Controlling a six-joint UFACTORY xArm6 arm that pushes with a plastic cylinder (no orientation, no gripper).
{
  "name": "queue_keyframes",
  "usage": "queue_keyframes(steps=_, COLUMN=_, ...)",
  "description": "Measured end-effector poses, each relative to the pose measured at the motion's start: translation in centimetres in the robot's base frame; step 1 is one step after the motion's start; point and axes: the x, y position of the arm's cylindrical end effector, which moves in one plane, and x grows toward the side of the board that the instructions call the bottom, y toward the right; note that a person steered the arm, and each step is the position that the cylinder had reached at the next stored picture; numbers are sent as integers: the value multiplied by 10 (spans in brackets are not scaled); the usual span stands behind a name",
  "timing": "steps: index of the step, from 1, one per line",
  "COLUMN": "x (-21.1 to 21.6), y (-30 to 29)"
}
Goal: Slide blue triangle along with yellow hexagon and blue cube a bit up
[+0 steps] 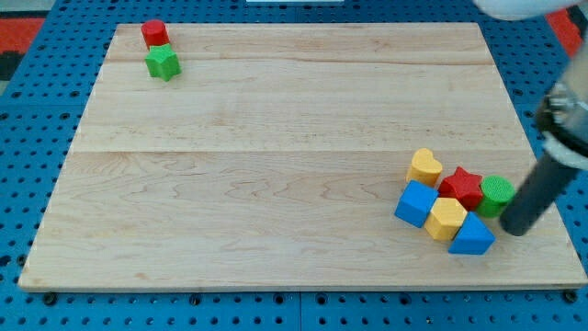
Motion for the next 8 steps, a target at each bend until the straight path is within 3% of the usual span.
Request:
queue_keyframes(steps=1, x=24, y=27)
queue_keyframes(steps=2, x=44, y=-19)
queue_keyframes(steps=3, x=19, y=-62)
queue_keyframes(steps=4, x=8, y=-44)
queue_keyframes(steps=5, x=27, y=-44)
queue_keyframes(steps=6, x=33, y=-117)
queue_keyframes(steps=8, x=12, y=-65)
